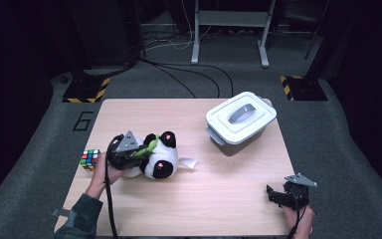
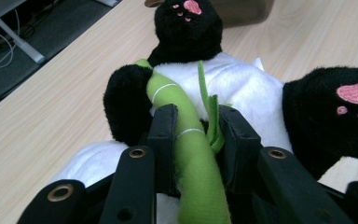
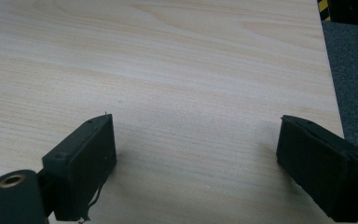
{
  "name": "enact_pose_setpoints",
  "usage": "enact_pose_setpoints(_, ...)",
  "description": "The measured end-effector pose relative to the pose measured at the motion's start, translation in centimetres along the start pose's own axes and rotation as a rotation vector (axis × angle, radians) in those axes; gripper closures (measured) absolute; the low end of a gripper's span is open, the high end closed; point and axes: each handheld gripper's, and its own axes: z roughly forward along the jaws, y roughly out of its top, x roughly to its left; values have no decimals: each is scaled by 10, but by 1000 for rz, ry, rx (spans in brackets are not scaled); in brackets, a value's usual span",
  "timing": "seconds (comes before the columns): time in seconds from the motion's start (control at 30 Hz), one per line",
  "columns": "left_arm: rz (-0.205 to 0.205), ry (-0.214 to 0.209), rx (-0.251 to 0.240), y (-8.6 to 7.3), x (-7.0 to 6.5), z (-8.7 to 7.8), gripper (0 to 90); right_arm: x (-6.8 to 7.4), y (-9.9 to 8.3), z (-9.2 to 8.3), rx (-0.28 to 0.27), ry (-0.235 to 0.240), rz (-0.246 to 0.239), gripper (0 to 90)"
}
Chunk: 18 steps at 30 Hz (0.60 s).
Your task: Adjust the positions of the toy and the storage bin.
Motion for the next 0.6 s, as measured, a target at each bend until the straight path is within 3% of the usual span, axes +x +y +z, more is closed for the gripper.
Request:
enact_pose_setpoints(0.23,-25,-22,19,-14,17,13,687,0,0,0,0,-1,0,110)
enact_pose_setpoints(0.43,-28,-25,15,-15,20,9,685,0,0,0,-1,-1,-2,110)
enact_pose_setpoints(0.6,-132,-92,11,-28,24,10,673,0,0,0,0,-1,0,110)
